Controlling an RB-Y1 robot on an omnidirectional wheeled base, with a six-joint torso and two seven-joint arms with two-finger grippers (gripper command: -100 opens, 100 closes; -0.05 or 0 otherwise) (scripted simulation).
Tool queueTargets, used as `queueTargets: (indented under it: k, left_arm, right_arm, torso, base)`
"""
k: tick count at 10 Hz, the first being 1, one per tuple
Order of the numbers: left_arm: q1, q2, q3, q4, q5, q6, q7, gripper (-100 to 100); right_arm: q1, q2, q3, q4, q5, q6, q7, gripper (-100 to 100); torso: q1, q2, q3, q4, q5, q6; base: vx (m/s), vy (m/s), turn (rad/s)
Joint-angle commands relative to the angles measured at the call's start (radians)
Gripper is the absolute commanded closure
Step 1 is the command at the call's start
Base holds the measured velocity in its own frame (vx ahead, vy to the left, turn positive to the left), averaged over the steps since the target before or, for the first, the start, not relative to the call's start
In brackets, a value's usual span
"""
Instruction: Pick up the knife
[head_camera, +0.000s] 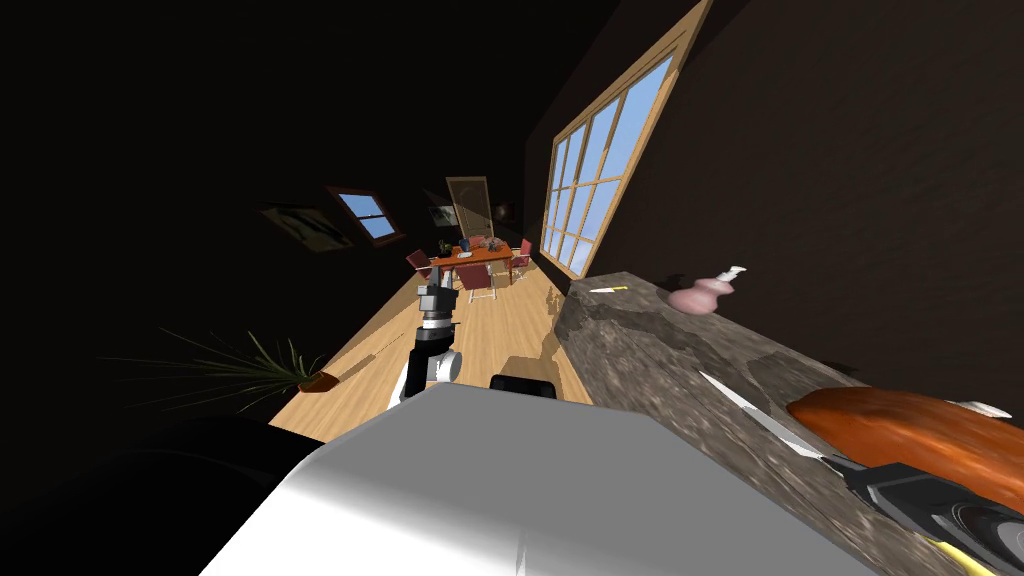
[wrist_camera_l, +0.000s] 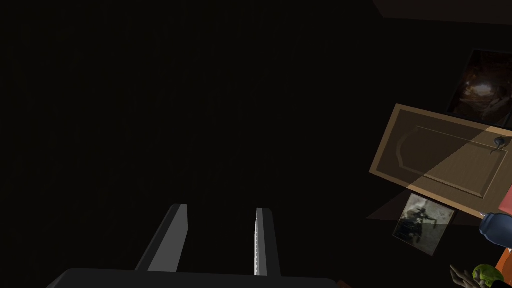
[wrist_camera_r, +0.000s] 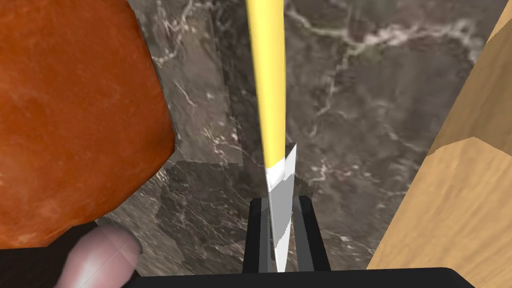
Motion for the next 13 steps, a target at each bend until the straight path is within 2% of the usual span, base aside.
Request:
queueTargets:
  k: [1,6,9,10,12,13]
  left_arm:
    - [0.000,0.000,0.000,0.000,0.000,0.000,0.000,0]
    - [0.000,0.000,0.000,0.000,0.000,0.000,0.000,0]
    - [0.000,0.000,0.000,0.000,0.000,0.000,0.000,0]
    - [0.000,0.000,0.000,0.000,0.000,0.000,0.000,0]
    - [0.000,0.000,0.000,0.000,0.000,0.000,0.000,0]
    - [0.000,0.000,0.000,0.000,0.000,0.000,0.000,0]
  right_arm:
    - [0.032,-0.018,0.008,-0.012,-0.008,-0.019,-0.006,-100]
    - [0.143,-0.091,0.066,-0.056,-0.039,-0.088,-0.039,-100]
    - [0.191,-0.121,0.092,-0.075,-0.052,-0.118,-0.055,-100]
    - [0.191,-0.121,0.092,-0.075,-0.052,-0.118,-0.055,-100]
    - [0.216,-0.137,0.105,-0.085,-0.059,-0.133,-0.062,-100]
    - [0.245,-0.155,0.121,-0.096,-0.067,-0.151,-0.071,-100]
  torso:
    - [0.000,0.000,0.000,0.000,0.000,0.000]
    - [-0.002,-0.008,-0.005,-0.002,-0.001,-0.001]
    - [-0.001,-0.006,-0.004,-0.002,-0.001,-0.001]
    - [-0.001,-0.005,-0.003,-0.001,0.000,-0.001]
    - [-0.001,-0.002,-0.001,-0.001,0.000,-0.001]
    - [0.000,-0.001,-0.001,-0.001,0.000,-0.001]
  base:
    - [0.102,-0.051,-0.024]
    - [0.154,-0.061,-0.025]
    - [0.118,-0.042,-0.021]
    - [0.067,-0.024,-0.004]
    - [0.059,-0.036,-0.014]
    - [0.108,-0.048,-0.034]
